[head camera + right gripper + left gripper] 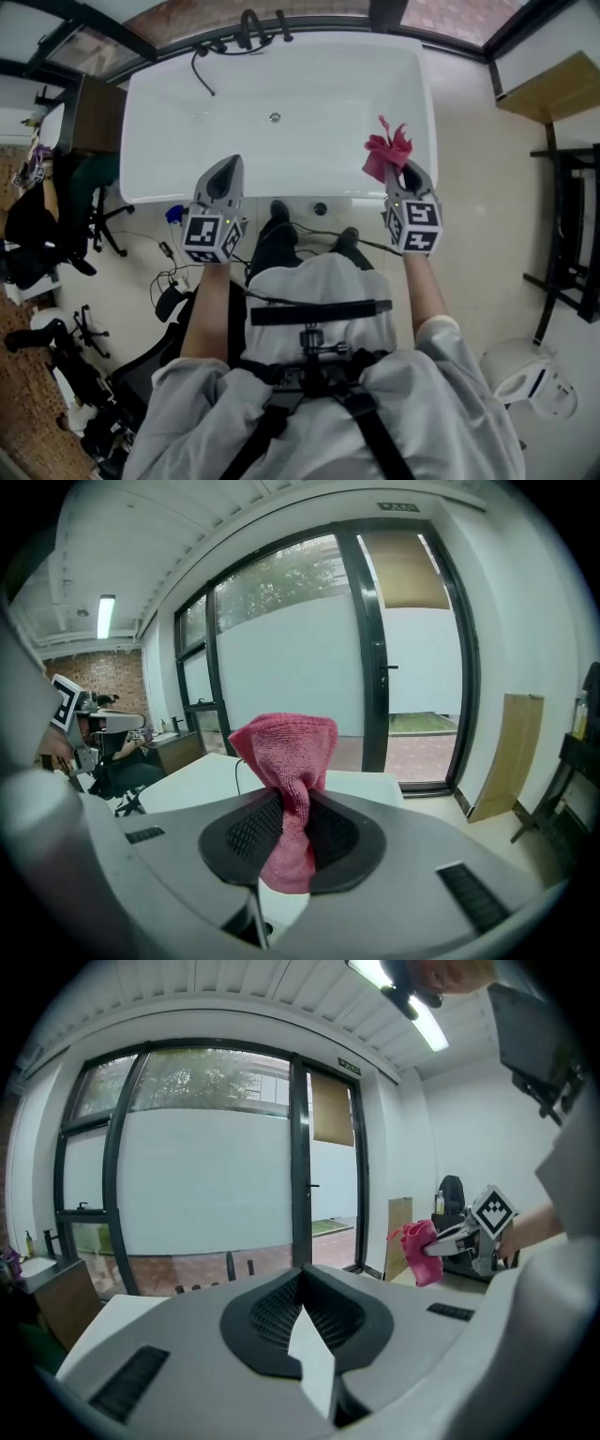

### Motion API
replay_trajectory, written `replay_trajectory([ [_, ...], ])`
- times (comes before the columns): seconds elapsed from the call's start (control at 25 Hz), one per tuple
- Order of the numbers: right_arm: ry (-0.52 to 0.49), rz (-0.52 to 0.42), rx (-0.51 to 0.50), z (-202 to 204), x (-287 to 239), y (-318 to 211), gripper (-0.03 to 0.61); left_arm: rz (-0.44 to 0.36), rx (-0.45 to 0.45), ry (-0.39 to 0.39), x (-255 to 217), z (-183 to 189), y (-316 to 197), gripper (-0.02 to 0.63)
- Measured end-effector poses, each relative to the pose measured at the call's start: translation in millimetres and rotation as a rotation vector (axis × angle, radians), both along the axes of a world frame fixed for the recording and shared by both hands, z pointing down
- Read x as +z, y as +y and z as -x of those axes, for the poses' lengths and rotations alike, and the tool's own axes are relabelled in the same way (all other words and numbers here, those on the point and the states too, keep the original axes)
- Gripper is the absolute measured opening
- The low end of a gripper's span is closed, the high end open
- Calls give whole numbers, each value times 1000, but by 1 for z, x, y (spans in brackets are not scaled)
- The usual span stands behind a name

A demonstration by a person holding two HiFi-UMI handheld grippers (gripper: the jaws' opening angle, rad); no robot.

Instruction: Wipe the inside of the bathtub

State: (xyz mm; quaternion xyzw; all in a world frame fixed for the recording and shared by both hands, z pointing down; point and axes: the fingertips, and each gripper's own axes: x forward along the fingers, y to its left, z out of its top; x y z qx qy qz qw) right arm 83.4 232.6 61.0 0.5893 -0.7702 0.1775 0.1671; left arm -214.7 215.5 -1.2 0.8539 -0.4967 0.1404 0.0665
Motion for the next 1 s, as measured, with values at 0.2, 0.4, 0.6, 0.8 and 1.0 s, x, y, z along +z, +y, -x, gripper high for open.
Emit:
replay_trajectory([
  [0.2,6,-10,27,4,-9,29,67,-10,-1,15,-8,22,18,-6],
  [0.4,27,-13,84,4,-16,37,67,1,31,42,-2,32,16,-6],
  [0.6,-3,-7,126,25,-21,40,66,4,45,49,-2,57,15,-6],
  [0.8,13,10,156,60,-22,35,66,15,47,68,2,97,11,-6],
  [1.0,35,22,156,86,-21,33,64,22,53,76,4,119,7,-6],
])
